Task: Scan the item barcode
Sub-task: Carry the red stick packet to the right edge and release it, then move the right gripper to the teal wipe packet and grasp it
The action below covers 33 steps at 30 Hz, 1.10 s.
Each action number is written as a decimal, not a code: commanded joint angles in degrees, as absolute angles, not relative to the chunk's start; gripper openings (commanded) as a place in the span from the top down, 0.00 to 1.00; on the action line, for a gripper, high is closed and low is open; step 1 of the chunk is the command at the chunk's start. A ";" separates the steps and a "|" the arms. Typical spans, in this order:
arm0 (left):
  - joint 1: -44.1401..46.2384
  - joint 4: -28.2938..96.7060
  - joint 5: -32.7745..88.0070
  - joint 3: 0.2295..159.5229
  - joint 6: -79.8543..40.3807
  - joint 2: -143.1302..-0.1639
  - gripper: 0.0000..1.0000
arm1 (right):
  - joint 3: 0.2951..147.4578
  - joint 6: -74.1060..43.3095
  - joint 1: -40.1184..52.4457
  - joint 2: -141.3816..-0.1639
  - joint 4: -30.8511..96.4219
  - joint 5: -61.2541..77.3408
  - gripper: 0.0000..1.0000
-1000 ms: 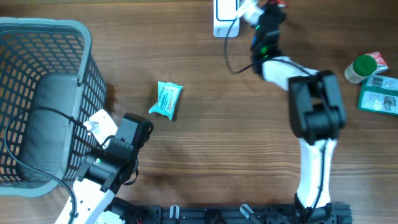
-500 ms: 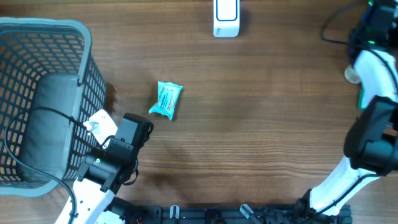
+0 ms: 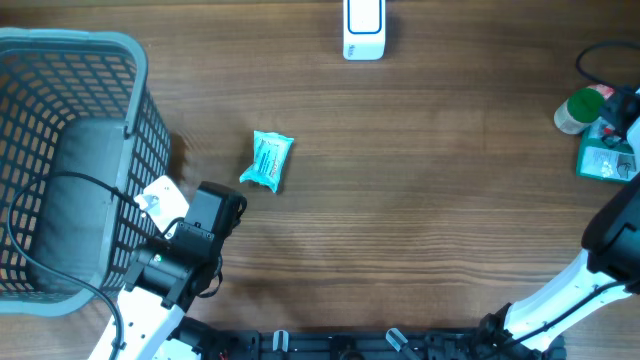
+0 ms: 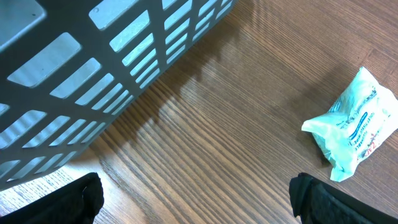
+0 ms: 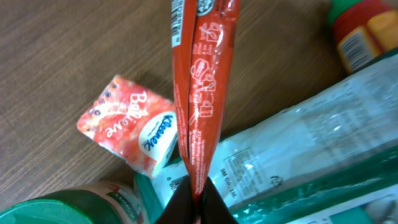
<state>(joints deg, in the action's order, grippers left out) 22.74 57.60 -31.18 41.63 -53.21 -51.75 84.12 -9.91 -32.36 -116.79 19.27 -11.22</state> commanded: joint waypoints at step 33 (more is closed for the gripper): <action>22.55 57.63 -31.33 41.45 -52.73 -51.40 0.00 | 83.53 -38.92 -16.43 -93.32 37.34 43.72 0.00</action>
<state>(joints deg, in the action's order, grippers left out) 22.74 57.60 -31.18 41.63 -53.21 -51.75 83.37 -36.69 -23.51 -91.00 35.00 34.44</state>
